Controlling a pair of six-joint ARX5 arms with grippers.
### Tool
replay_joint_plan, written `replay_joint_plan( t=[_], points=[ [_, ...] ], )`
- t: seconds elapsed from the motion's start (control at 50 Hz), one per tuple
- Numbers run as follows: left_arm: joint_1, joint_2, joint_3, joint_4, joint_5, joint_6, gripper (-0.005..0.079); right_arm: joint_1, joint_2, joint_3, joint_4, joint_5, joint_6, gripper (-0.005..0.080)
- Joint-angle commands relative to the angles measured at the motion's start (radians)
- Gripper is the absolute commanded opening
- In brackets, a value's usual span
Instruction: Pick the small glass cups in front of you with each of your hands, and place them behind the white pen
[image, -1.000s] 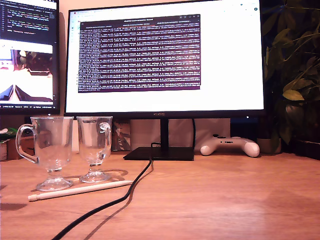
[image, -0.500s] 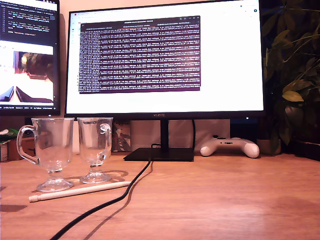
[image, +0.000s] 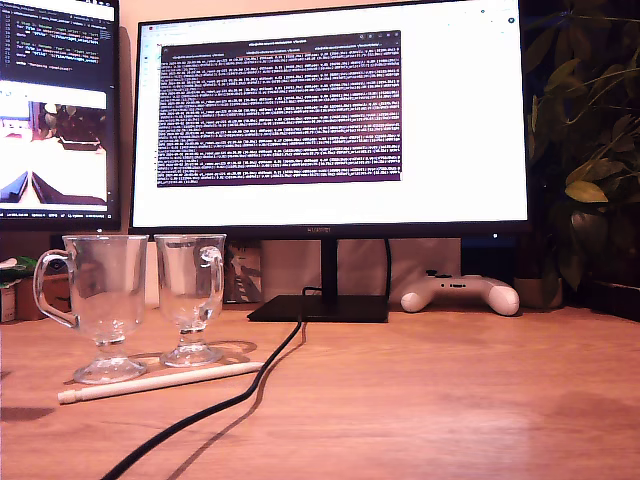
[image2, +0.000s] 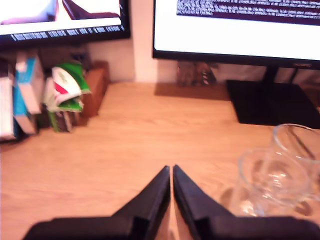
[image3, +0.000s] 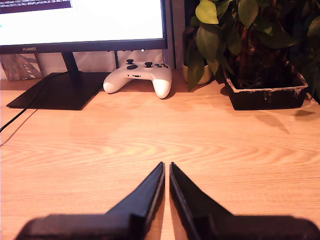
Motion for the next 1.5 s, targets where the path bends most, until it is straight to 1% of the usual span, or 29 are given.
replay_joint_plan(
  t=[0.0,0.24,0.46,0.56,0.66,0.86,1.06,1.26,1.44,1.48],
  points=[
    [-0.006,-0.016,-0.018,0.01,-0.005,0.006,-0.0021,0.004,0.003,-0.026,0.009,0.001,0.002,-0.0013],
    [-0.006,-0.082,-0.023,-0.003,-0.029,0.009,-0.0021,0.004,0.003,-0.026,0.009,0.001,0.002,-0.0013],
    [0.008,-0.235,-0.096,-0.008,-0.025,0.005,-0.0021,0.004,0.003,-0.026,0.009,0.001,0.002,-0.0013],
    [0.022,-0.282,-0.141,0.0,-0.004,-0.018,-0.0021,0.004,0.003,-0.026,0.009,0.001,0.002,-0.0013],
    [0.037,-0.324,-0.194,0.034,0.008,-0.055,-0.0021,0.004,0.003,-0.026,0.009,0.001,0.002,-0.0013],
    [0.086,-0.41,-0.258,0.048,0.056,-0.055,-0.0021,0.004,0.003,-0.026,0.009,0.001,0.002,-0.0013],
    [0.095,-0.489,-0.311,0.041,0.085,-0.055,-0.0021,0.004,0.003,-0.026,0.009,0.001,0.002,-0.0013],
    [0.094,-0.552,-0.313,-0.067,0.084,-0.042,-0.0021,0.004,0.003,-0.026,0.009,0.001,0.002,-0.0013],
    [0.092,-0.549,-0.313,-0.199,0.073,-0.008,-0.0021,0.004,0.003,-0.026,0.009,0.001,0.002,-0.0013],
    [0.092,-0.549,-0.313,-0.209,0.074,-0.008,-0.0021,0.004,0.003,-0.026,0.009,0.001,0.002,-0.0013]
  ],
)
